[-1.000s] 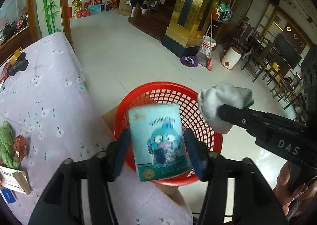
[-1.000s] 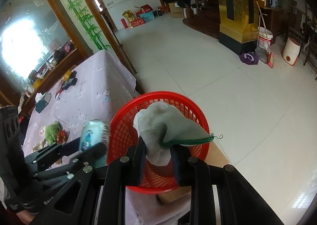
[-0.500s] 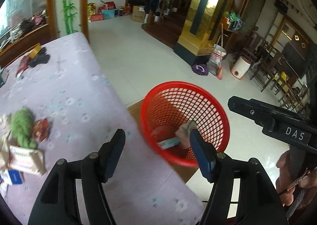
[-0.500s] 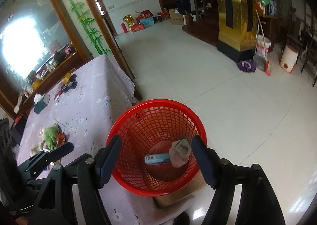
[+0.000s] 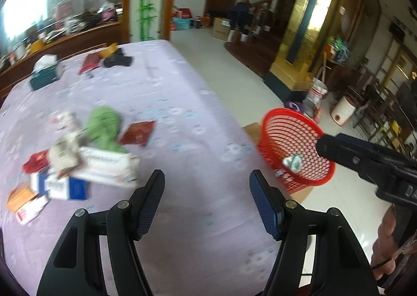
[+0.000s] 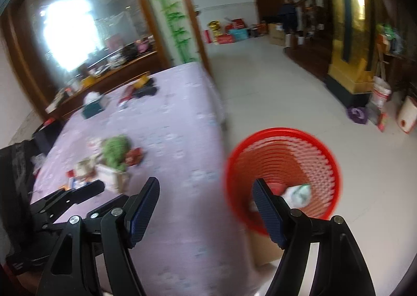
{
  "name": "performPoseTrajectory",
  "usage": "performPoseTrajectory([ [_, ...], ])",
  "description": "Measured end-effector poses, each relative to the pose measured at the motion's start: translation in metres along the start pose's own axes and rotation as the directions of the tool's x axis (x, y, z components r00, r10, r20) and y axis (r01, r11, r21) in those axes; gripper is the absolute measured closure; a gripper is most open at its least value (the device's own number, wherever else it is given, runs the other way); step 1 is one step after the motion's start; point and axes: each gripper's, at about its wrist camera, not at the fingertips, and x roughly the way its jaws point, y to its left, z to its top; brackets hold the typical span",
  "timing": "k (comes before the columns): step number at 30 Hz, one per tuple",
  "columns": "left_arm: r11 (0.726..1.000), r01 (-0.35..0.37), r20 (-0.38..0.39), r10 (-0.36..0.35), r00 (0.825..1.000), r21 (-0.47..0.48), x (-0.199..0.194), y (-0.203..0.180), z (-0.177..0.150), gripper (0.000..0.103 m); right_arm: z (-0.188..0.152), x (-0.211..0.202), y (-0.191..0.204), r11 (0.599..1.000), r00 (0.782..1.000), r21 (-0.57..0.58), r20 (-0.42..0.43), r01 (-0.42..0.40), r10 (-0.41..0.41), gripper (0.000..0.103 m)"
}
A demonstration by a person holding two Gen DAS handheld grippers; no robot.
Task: Collect trash
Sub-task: 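Open the right tool to drop the glove while the left tool drops the tissue pack, then move the left tool back to the table and grasp the orange ointment box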
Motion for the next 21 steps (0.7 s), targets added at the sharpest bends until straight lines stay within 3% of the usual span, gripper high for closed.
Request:
performPoseTrajectory([
  [5, 0.997, -0.054, 0.008, 0.055, 0.998, -0.055, -0.019, 0.044, -0.013, 0.037, -0.011, 0.014, 0.038, 0.997, 0.995, -0.032, -0.063, -0.074, 0.072, 0.025],
  [11, 0.988, -0.114, 0.012, 0.116, 0.993, -0.105, -0.043, 0.112, -0.034, 0.037, -0.02, 0.029, 0.07, 0.993, 0.989, -0.051, -0.113, -0.105, 0.099, 0.025],
  [16, 0.968, -0.156, -0.015, 0.156, 0.988, -0.196, -0.062, 0.199, -0.049, 0.037, -0.023, 0.035, 0.087, 0.992, 0.986, -0.061, -0.134, -0.108, 0.099, 0.025],
  [21, 0.926, -0.23, -0.058, 0.223, 0.973, -0.299, -0.063, 0.29, -0.053, 0.036, -0.028, 0.039, 0.102, 0.993, 0.985, -0.061, -0.144, -0.102, 0.093, 0.025],
])
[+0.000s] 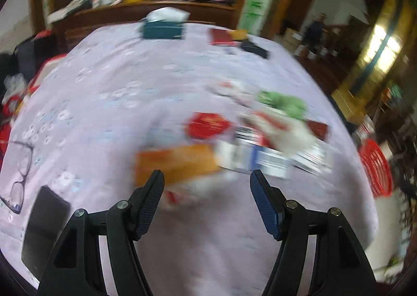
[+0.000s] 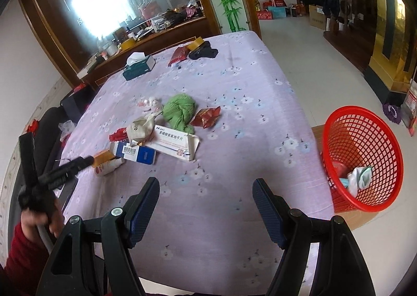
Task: Collect trash
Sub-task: 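Move the left tool back to the table and grasp the orange ointment box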
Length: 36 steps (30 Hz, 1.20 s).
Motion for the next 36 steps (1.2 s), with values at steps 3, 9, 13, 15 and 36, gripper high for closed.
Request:
performPoseTrajectory([
  [3, 0.999, 0.032, -0.029, -0.033, 0.999, -0.029, 0.018, 0.028, 0.014, 0.036, -0.001, 0.002, 0.005, 1.0, 1.0, 0.007, -0.005, 0.01, -0.01, 0.025],
  [9, 0.993, 0.106, -0.097, -0.111, 0.989, -0.053, 0.063, 0.053, 0.032, 0.036, -0.005, 0.002, 0.009, 0.999, 0.999, 0.029, -0.008, 0.044, -0.043, 0.025],
  [13, 0.971, 0.217, -0.172, -0.232, 0.958, -0.1, 0.086, 0.06, 0.033, 0.036, -0.008, 0.003, 0.011, 0.997, 0.998, 0.042, -0.017, 0.063, -0.062, 0.025],
  [15, 0.958, 0.272, -0.192, -0.284, 0.939, -0.087, 0.084, 0.055, 0.027, 0.036, -0.01, 0.004, 0.011, 0.997, 0.998, 0.049, -0.023, 0.067, -0.066, 0.025],
  [36, 0.984, 0.099, -0.227, -0.064, 0.972, 0.149, 0.057, -0.029, -0.035, 0.049, -0.005, 0.017, 0.016, 1.0, 0.999, -0.003, -0.045, 0.017, -0.017, 0.025],
])
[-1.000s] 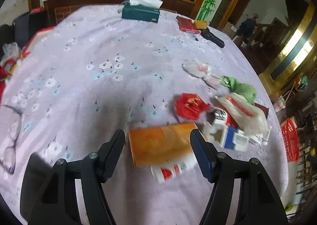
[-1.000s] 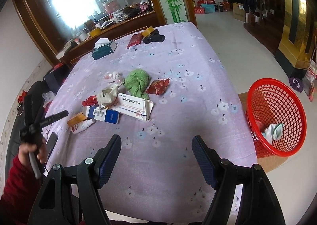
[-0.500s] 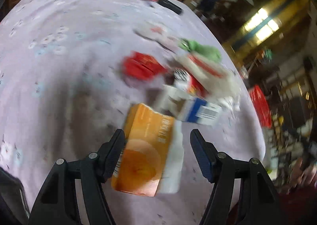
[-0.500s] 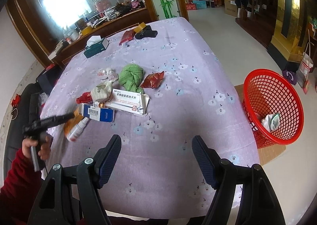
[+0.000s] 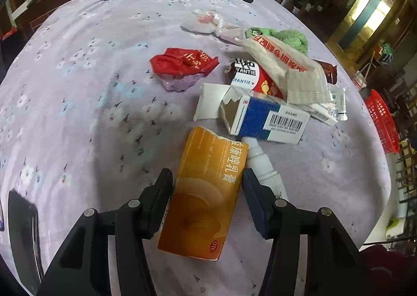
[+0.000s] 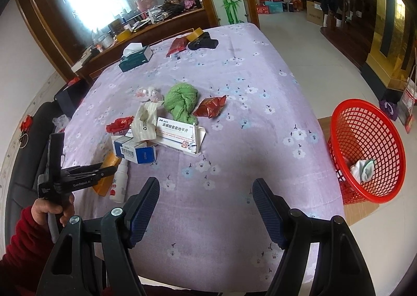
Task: Collect trash
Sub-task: 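Move the left tool back to the table and grasp the orange ointment box, then grasp the white spray bottle with the right tool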
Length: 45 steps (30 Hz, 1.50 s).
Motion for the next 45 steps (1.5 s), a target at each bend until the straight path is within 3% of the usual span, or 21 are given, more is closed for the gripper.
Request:
performPoseTrajectory([
  [3, 0.999, -0.02, -0.015, 0.019, 1.0, -0.044, 0.008, 0.005, -0.002, 0.049, -0.001, 0.004, 0.004, 1.0, 1.0, -0.016, -0.013, -0.019, 0.018, 0.025],
  [14, 0.993, -0.042, 0.108, 0.053, 0.993, -0.107, -0.029, 0.011, -0.039, 0.051, -0.001, 0.04, 0.066, 0.985, 0.989, -0.12, -0.093, -0.125, 0.114, 0.025],
  [22, 0.981, -0.076, 0.181, 0.109, 0.977, -0.179, -0.064, 0.029, -0.063, 0.051, -0.012, 0.107, 0.141, 0.961, 0.951, -0.149, -0.244, -0.232, 0.191, 0.029],
  [30, 0.981, -0.084, 0.178, 0.115, 0.977, -0.172, -0.074, 0.035, -0.079, 0.05, -0.015, 0.16, 0.173, 0.978, 0.946, -0.142, -0.307, -0.152, 0.102, 0.048],
  [36, 0.982, -0.083, 0.175, 0.113, 0.978, -0.17, -0.072, 0.036, -0.08, 0.05, -0.018, 0.18, 0.169, 0.989, 0.938, -0.125, -0.345, -0.085, 0.037, 0.061],
  [38, 0.982, -0.082, 0.177, 0.113, 0.978, -0.17, -0.072, 0.035, -0.08, 0.05, -0.019, 0.184, 0.165, 0.99, 0.935, -0.108, -0.353, -0.088, 0.045, 0.069],
  [45, 0.987, -0.07, 0.187, 0.096, 0.978, -0.143, -0.071, 0.018, -0.073, 0.05, -0.023, 0.158, 0.155, 0.984, 0.949, -0.147, -0.31, -0.102, 0.052, 0.071],
])
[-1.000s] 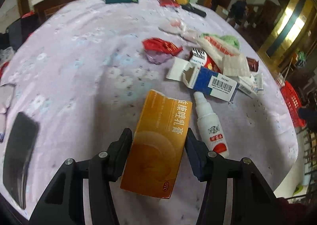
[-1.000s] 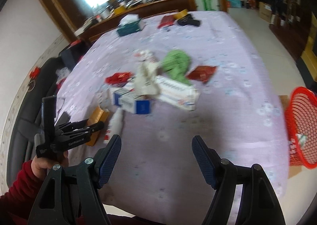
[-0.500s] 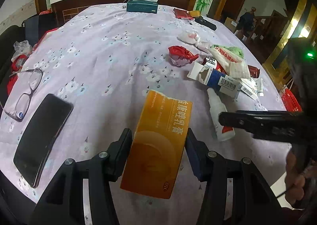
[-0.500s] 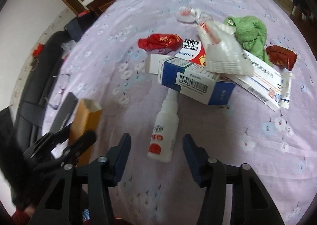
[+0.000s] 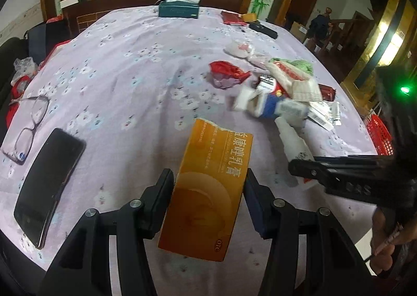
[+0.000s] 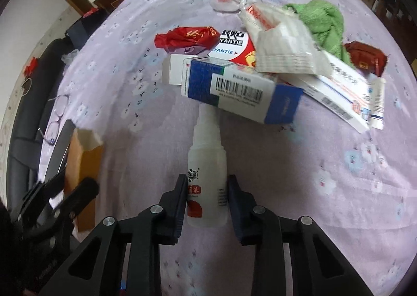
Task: Collect trash
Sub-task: 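Grasp the white spray bottle with the right tool, then carry the orange box and spray bottle in both tools to the red basket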
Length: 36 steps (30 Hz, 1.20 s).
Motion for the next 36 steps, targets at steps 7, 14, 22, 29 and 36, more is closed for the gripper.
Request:
performPoseTrajectory([
  [7, 0.997, 0.033, 0.013, -0.034, 0.999, 0.071, 0.001, -0.046, 0.01, 0.051, -0.021, -0.046, -0.026, 1.0, 0.994, 0.016, 0.11, -0.018, 0.017, 0.071],
  [14, 0.985, 0.068, 0.023, -0.073, 0.997, 0.159, 0.003, -0.104, 0.02, 0.051, -0.036, -0.08, -0.068, 0.997, 0.985, 0.075, 0.168, 0.017, -0.03, 0.071],
  [22, 0.967, 0.086, 0.016, -0.092, 0.996, 0.238, 0.006, -0.16, 0.023, 0.051, -0.053, -0.111, -0.116, 0.989, 0.976, 0.145, 0.208, 0.031, -0.062, 0.071],
  [29, 0.96, 0.062, 0.019, -0.069, 0.997, 0.275, 0.008, -0.187, 0.026, 0.051, -0.061, -0.128, -0.147, 0.984, 0.97, 0.174, 0.232, 0.026, -0.067, 0.071],
  [36, 0.956, 0.022, 0.036, -0.034, 0.999, 0.294, 0.007, -0.204, 0.03, 0.051, -0.062, -0.137, -0.161, 0.986, 0.966, 0.168, 0.25, 0.016, -0.058, 0.071],
])
